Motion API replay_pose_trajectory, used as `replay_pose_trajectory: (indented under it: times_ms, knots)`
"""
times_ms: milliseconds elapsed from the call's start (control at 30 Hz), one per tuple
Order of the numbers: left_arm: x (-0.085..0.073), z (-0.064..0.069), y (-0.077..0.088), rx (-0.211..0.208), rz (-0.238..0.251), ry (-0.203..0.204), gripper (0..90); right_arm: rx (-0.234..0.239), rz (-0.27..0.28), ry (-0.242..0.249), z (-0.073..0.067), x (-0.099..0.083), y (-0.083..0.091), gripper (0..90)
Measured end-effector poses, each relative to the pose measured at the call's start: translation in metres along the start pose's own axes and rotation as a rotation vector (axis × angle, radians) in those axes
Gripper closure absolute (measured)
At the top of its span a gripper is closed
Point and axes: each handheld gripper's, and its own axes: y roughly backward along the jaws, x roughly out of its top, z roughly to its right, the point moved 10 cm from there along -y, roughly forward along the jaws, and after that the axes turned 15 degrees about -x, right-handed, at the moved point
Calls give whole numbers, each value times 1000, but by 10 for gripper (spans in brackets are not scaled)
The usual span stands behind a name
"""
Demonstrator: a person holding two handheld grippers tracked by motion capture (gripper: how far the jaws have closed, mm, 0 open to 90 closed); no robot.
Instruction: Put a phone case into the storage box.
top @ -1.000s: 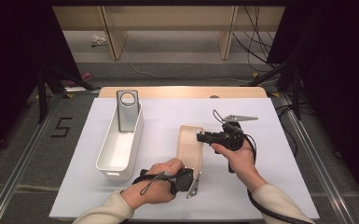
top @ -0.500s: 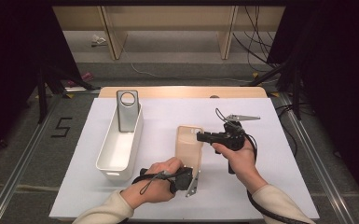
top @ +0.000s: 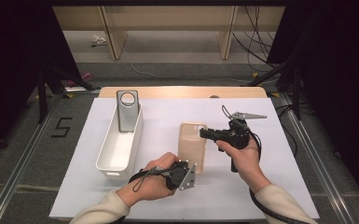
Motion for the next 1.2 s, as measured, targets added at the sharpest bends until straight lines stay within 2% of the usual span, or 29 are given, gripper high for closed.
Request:
replay_pose_trajectory:
  times_ms: [33, 67, 100, 133, 167, 200, 233, 333, 600, 733, 833, 900, 1033, 1200]
  knots:
    - [0, 0, 0, 0, 0, 0, 658, 0, 0, 0, 0, 0, 0, 822]
    - [1, -1, 3, 2, 28, 5, 605, -16, 10, 20, 2, 1, 2, 822]
    - [2, -1, 4, 2, 47, 10, 605, -16, 10, 20, 2, 1, 2, 822]
    - [5, 0, 7, -9, 112, 48, 504, -18, 16, 19, 4, 3, 4, 821]
    - [5, 0, 7, -9, 112, 48, 473, -18, 16, 19, 4, 3, 4, 821]
    - [6, 0, 9, -4, 141, 59, 415, -21, 21, 13, 7, 3, 5, 820]
    - [6, -1, 10, 5, 165, 78, 415, -21, 21, 13, 7, 3, 5, 820]
    - [6, -1, 14, 18, 244, 155, 270, -25, 24, 19, 10, 3, 6, 819]
    - [-7, -11, 28, 70, 358, 314, 256, -21, 31, 25, 10, 2, 8, 818]
    - [-9, -21, 36, 122, 424, 379, 282, -25, 35, 27, 11, 2, 9, 817]
    - [-12, -28, 41, 168, 438, 409, 304, -27, 36, 29, 11, 1, 10, 817]
    - [-14, -31, 43, 182, 447, 431, 313, -27, 37, 35, 11, 1, 10, 817]
    - [-17, -35, 46, 195, 474, 472, 347, -28, 38, 37, 10, 0, 10, 816]
    - [-17, -42, 50, 204, 521, 537, 349, -28, 39, 37, 9, 0, 10, 816]
